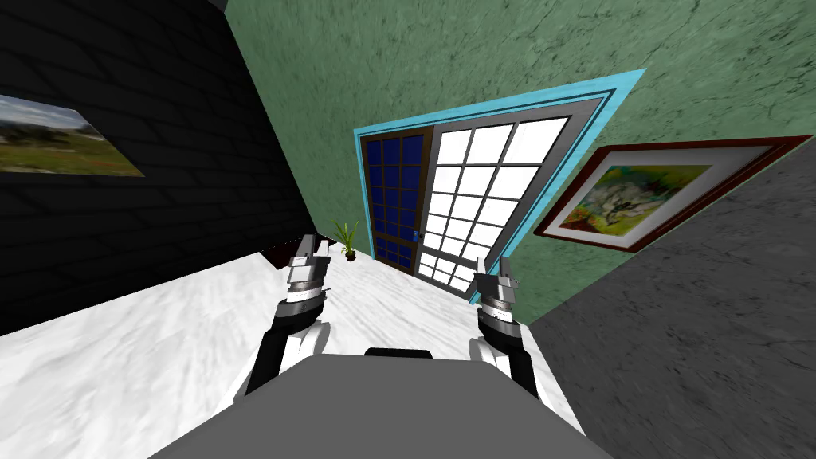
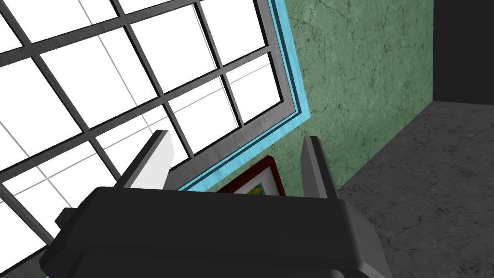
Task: Pull the door open
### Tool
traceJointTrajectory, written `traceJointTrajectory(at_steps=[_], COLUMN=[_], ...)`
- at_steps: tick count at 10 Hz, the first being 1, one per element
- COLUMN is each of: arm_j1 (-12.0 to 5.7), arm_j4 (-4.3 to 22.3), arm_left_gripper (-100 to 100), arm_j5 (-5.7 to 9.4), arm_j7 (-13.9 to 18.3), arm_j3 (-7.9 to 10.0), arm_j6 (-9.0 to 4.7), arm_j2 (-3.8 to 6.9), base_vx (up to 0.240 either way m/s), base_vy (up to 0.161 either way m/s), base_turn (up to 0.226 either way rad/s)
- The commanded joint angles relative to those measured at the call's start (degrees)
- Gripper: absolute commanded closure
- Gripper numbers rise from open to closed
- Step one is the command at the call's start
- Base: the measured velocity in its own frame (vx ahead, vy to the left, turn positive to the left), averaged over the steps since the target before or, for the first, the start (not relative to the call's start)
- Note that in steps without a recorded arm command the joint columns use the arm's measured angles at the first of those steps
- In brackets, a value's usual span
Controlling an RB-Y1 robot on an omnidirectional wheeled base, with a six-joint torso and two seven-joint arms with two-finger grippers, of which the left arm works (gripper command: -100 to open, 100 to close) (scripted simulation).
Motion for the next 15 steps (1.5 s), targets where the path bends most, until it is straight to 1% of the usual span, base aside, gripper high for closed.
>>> traceJointTrajectory(at_steps=[1, 2, 3, 7, 11, 15], arm_j1=[-0.49, -0.65, -0.98, -1.91, -3.08, -4.44], arm_j4=[2.2, 2.9, 4.4, 8.5, 13.7, 19.8], arm_left_gripper=[-100, -100, -100, -100, -100, -100], arm_j5=[-0.47, -0.63, -0.95, -1.85, -2.97, -4.28], arm_j7=[-1.7, -2.3, -3.4, -6.6, -10.7, -15.4], arm_j3=[0.33, 0.44, 0.67, 1.30, 2.10, 3.02], arm_j6=[-0.43, -0.57, -0.85, -1.67, -2.69, -3.87], arm_j2=[0.50, 0.65, 0.96, 1.70, 2.48, 3.24], base_vx=[0.072, 0.110, 0.140, 0.103, 0.090, 0.104], base_vy=[-0.008, -0.029, -0.043, -0.017, -0.017, -0.016], base_turn=[-0.084, -0.088, -0.083, -0.064, -0.076, -0.092])
